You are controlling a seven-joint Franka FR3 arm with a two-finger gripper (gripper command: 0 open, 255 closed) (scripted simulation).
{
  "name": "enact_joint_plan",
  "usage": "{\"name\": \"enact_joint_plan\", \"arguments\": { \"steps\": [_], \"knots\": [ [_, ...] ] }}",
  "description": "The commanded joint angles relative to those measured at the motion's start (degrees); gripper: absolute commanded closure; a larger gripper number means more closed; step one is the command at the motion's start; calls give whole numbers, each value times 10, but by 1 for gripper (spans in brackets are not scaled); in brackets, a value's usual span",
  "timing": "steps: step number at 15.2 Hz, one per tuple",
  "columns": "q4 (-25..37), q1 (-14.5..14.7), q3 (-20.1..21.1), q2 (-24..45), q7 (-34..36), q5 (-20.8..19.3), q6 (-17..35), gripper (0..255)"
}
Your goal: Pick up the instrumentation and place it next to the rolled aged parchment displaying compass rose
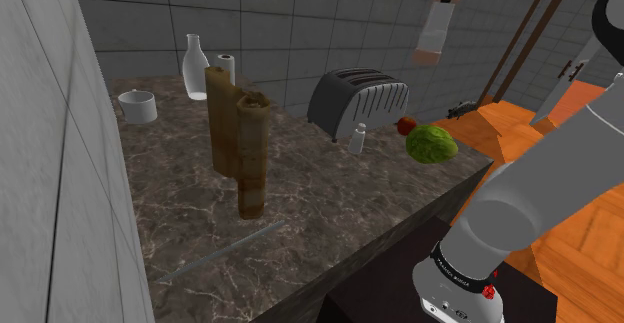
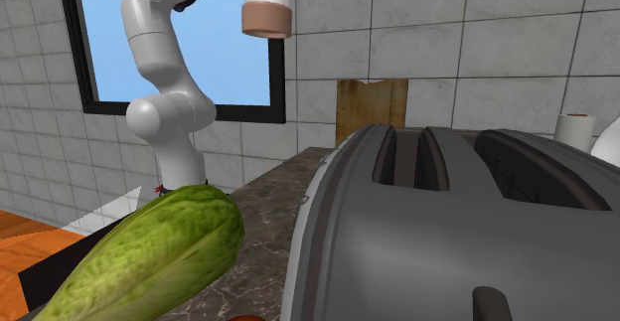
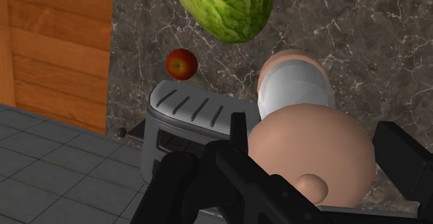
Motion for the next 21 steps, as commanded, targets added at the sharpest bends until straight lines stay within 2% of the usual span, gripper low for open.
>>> {"name": "enact_joint_plan", "arguments": {
  "steps": [1, 4, 12, 21],
  "knots": [
    [35, 0, -2, 16, -7, 2, -19, 255],
    [81, -2, -6, 38, -18, 4, -42, 255],
    [23, 40, 91, -22, 127, 20, -70, 255],
    [22, 76, 195, -28, 287, 69, -100, 255]
  ]
}}
